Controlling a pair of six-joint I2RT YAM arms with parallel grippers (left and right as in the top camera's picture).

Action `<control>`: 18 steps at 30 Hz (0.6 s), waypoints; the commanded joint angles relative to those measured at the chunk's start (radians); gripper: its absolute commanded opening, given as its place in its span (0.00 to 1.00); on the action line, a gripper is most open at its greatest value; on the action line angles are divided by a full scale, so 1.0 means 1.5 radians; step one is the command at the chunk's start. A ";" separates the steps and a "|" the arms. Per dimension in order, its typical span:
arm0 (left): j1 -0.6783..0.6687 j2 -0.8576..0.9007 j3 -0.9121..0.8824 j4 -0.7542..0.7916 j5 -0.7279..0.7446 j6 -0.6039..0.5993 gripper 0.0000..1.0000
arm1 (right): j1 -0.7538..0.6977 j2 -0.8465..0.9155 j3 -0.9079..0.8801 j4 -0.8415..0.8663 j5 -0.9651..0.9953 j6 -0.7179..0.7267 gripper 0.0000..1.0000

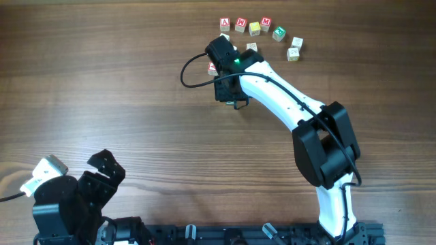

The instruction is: Form a tower

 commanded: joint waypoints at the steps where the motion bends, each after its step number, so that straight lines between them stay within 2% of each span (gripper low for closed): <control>1: -0.003 -0.003 -0.001 0.002 0.006 -0.002 1.00 | 0.000 0.009 0.011 -0.001 -0.001 0.007 0.28; 3: -0.003 -0.003 -0.001 0.002 0.006 -0.002 1.00 | 0.000 0.009 0.011 -0.002 -0.001 0.006 0.36; 9: -0.003 -0.003 -0.001 0.002 0.006 -0.002 1.00 | 0.000 0.009 0.011 0.000 -0.001 0.004 0.72; 11: -0.003 -0.003 -0.001 0.002 0.006 -0.002 1.00 | 0.000 0.008 0.019 -0.002 0.003 -0.028 0.97; 14: -0.003 -0.003 -0.001 0.002 0.006 -0.002 1.00 | 0.000 0.008 0.084 -0.044 0.012 -0.101 1.00; 18: -0.003 -0.003 -0.001 0.002 0.006 -0.002 1.00 | 0.000 0.008 0.206 -0.127 0.008 -0.333 1.00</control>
